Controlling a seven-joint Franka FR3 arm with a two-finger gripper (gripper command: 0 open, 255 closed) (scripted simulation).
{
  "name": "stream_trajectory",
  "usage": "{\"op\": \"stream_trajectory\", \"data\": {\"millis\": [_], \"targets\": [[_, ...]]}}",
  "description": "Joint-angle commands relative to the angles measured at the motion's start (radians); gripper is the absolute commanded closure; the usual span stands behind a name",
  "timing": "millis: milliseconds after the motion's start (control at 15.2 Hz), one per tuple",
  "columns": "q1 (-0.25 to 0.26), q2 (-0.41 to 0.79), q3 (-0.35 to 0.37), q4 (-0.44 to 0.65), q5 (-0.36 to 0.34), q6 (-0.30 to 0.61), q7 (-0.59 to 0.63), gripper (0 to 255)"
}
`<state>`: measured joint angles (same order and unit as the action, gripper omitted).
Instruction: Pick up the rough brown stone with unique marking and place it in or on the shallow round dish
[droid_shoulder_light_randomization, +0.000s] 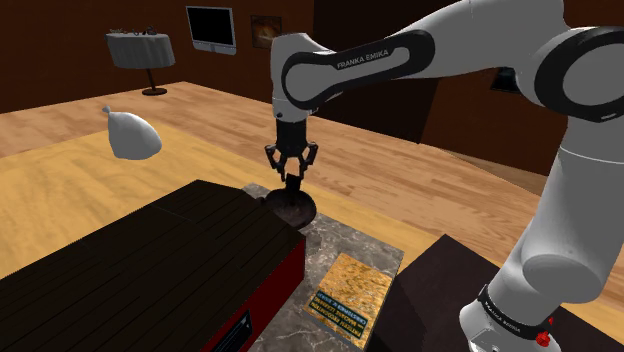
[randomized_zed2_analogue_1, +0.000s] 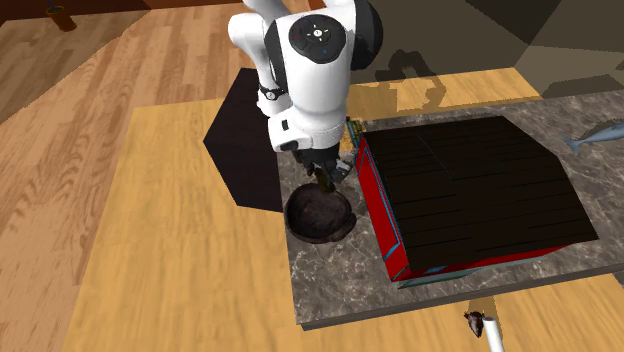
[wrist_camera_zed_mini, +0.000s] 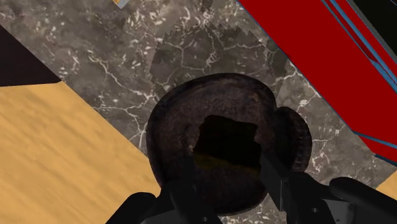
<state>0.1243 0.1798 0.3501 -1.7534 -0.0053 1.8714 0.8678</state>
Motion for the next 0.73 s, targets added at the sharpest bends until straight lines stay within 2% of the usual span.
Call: {"op": "stream_trajectory", "data": {"millis": [0, 660], "targets": [[0.01, 0.039, 0.002, 0.041, -0.014, -0.004, 0.016, 255], [0.013, 0.074, -0.002, -0.05, -0.027, 0.12, 0.02, 255]]}}
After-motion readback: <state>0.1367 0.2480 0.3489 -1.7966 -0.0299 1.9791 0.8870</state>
